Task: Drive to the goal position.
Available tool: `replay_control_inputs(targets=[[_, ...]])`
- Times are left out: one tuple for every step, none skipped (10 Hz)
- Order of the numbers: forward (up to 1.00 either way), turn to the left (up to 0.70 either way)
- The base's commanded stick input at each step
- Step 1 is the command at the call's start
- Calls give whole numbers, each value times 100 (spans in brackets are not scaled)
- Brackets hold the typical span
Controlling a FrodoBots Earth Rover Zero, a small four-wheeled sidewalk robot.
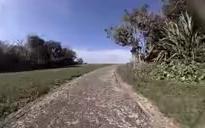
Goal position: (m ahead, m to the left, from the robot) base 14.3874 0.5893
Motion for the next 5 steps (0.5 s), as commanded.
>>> replay_control_inputs(targets=[[70,0],[70,0],[70,0],[70,0],[70,0]])
